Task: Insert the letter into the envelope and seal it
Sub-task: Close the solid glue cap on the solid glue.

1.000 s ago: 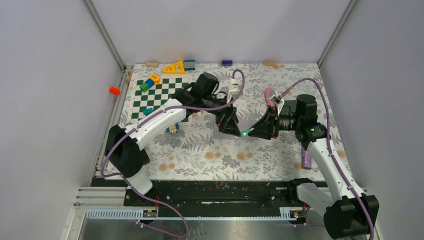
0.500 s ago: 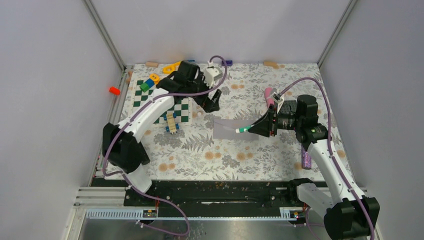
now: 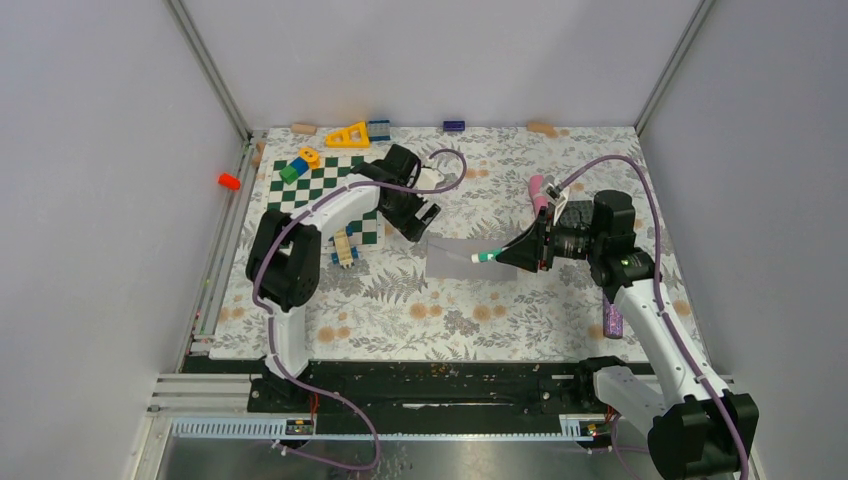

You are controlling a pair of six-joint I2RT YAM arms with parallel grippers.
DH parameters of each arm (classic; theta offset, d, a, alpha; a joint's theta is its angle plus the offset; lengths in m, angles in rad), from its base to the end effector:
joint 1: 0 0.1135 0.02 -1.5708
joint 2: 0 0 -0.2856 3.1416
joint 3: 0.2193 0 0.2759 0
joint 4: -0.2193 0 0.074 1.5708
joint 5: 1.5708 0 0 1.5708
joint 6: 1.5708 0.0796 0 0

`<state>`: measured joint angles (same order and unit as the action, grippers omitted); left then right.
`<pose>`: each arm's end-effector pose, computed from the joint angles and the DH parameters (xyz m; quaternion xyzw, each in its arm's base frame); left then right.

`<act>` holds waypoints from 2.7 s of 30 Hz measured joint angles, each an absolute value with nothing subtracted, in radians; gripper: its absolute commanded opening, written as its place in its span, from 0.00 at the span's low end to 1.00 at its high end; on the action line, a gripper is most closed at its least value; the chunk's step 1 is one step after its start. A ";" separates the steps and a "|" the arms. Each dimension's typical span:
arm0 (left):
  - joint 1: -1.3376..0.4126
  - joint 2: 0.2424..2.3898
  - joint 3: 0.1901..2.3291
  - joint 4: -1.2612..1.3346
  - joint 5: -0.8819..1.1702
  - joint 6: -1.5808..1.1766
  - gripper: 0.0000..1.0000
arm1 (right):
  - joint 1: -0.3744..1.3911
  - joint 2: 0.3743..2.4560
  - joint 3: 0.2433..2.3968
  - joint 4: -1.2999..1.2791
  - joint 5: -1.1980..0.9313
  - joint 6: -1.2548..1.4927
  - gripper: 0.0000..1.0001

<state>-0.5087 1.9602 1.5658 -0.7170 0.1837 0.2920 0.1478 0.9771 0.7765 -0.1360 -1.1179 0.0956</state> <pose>0.4013 -0.2405 0.1932 0.3971 0.8848 -0.1133 0.2157 0.2257 0.1060 0.3194 -0.3248 0.6832 0.4888 0.4345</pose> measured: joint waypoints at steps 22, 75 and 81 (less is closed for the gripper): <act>-0.474 2.104 1.656 -0.714 0.063 0.296 0.56 | 0.148 0.977 0.764 -0.136 -1.125 0.094 0.06; -0.371 1.993 1.816 -0.731 0.665 0.028 0.00 | 0.077 1.055 0.833 0.102 -1.060 0.335 0.04; -0.330 1.818 1.573 -0.252 0.885 -0.373 0.00 | 0.058 1.110 0.776 0.477 -0.998 0.628 0.04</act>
